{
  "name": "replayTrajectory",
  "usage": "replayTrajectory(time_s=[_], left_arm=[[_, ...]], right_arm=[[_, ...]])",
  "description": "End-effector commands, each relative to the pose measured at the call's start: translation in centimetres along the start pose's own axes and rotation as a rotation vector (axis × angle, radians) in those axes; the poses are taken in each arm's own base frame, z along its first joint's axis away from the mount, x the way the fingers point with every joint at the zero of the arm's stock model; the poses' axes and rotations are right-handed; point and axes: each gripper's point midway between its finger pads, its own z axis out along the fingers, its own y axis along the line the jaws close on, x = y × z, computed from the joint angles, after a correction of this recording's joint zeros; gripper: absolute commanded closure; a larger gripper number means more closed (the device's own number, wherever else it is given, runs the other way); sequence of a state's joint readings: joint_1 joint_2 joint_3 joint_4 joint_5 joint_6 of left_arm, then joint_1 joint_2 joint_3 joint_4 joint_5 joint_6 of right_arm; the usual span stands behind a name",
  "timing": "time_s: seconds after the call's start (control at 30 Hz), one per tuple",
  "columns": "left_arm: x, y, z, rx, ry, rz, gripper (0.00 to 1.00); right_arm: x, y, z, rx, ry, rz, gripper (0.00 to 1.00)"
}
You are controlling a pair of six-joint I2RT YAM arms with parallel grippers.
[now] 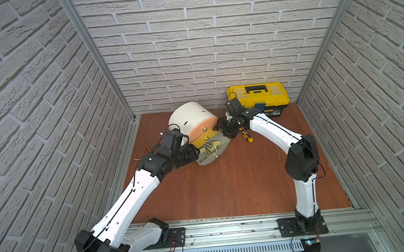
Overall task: Put the binder clips in the drawer according to color
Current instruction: Place the binder clip in the drawer, then close the drawer in the storage box.
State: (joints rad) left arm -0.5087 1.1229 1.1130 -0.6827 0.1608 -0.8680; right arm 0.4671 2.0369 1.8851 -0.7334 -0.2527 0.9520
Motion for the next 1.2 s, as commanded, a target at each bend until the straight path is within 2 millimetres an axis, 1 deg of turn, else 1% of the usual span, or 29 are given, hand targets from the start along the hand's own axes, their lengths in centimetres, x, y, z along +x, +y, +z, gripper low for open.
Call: replayTrajectory(time_s=[0.0, 0.07, 0.47, 0.53, 0.57, 0.63, 0.8, 0.9, 1.07, 1.17], left_arm=[[-0.4, 0.1, -0.2, 0.000, -0.015, -0.004, 0.56], [-0.6, 0.0, -0.2, 0.000, -0.017, -0.004, 0.56], [-1.2, -0.1, -0.3, 0.001, -0.023, -0.011, 0.56], [-1.2, 0.0, -0.3, 0.002, -0.025, -0.018, 0.56], [-1.1, 0.0, -0.2, 0.004, -0.023, -0.024, 0.56], [-1.0, 0.1, -0.2, 0.007, -0.025, -0.035, 0.56], [-0.3, 0.6, 0.5, 0.008, -0.016, -0.080, 0.59], [0.4, 1.0, 0.9, 0.009, -0.011, -0.104, 0.60], [2.0, 1.7, 1.9, 0.008, -0.003, -0.143, 0.65], [2.9, 2.1, 2.6, 0.010, 0.001, -0.170, 0.71]], right_arm=[[-0.3, 1.3, -0.6, -0.036, -0.020, -0.033, 0.29], [-0.3, 1.3, -0.8, -0.032, -0.023, -0.043, 0.29], [-0.1, 0.7, -2.4, 0.005, -0.036, -0.124, 0.44], [0.2, 0.2, -2.3, 0.018, -0.030, -0.140, 0.46], [0.2, 0.7, -3.5, 0.003, -0.045, -0.153, 0.46], [0.5, 0.3, -3.9, 0.008, -0.046, -0.169, 0.48], [1.7, -1.0, -4.7, 0.025, -0.038, -0.203, 0.56], [2.7, -2.1, -4.8, 0.036, -0.023, -0.215, 0.62], [4.4, -3.9, -4.4, 0.050, 0.011, -0.223, 0.70], [5.4, -4.8, -4.1, 0.056, 0.031, -0.223, 0.75]])
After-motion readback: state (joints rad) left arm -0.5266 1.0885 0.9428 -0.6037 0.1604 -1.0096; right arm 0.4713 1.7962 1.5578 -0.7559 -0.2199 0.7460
